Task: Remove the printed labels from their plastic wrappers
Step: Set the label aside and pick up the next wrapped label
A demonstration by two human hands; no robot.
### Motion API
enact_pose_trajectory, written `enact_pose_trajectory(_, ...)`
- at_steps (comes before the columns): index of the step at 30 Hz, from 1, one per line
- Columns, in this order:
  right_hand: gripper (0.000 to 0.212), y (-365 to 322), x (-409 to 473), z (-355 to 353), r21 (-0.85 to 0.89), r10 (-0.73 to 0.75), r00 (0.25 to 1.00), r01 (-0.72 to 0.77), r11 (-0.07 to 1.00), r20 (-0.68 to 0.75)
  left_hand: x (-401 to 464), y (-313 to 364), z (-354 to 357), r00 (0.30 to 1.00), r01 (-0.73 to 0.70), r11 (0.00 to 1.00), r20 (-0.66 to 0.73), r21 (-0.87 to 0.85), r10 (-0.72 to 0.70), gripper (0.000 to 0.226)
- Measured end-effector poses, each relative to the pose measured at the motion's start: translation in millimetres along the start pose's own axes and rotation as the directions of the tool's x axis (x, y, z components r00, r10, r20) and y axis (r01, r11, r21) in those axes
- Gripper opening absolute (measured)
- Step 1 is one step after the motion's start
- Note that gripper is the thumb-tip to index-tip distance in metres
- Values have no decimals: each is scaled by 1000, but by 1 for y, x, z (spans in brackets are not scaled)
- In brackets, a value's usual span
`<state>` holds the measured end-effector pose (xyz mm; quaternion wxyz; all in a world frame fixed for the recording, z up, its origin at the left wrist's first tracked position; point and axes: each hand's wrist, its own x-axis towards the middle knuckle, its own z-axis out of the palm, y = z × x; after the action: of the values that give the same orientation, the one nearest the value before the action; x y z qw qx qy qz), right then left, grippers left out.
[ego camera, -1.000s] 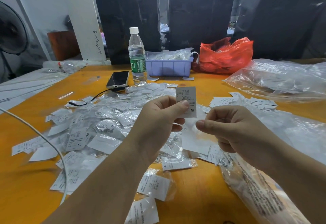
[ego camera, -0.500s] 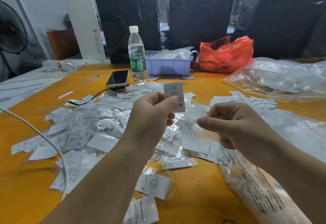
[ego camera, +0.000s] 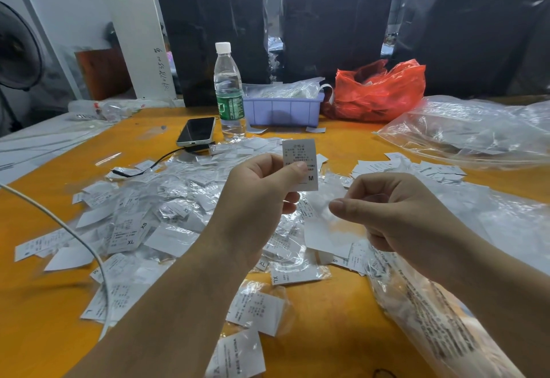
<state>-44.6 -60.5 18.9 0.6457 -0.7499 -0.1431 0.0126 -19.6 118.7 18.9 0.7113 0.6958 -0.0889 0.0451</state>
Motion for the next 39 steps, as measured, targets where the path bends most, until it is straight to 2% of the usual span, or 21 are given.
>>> enact_pose_trajectory(14,25,2,-2,2,-47,15,1000,-16,999,-14,-4,0,5,997,-19,999,72,44,16,11)
enact_pose_trajectory(23,20,2,-1,3,-28,37,999,-36,999,38,-6,1,6,983,87,995,168,-51,-77,9)
enact_pose_trajectory(28,18,4,0,1,3,37,998,-37,999,48,-6,0,6,962,150,986,240,-71,-129,23)
enact_pose_trajectory(34,13,4,0,1,44,28,997,-31,999,74,-5,-1,5,967,139,990,219,-23,-130,29)
enact_pose_trajectory(39,11,4,3,-2,101,23,999,-26,995,26,-3,-1,4,944,184,981,289,-63,-159,47)
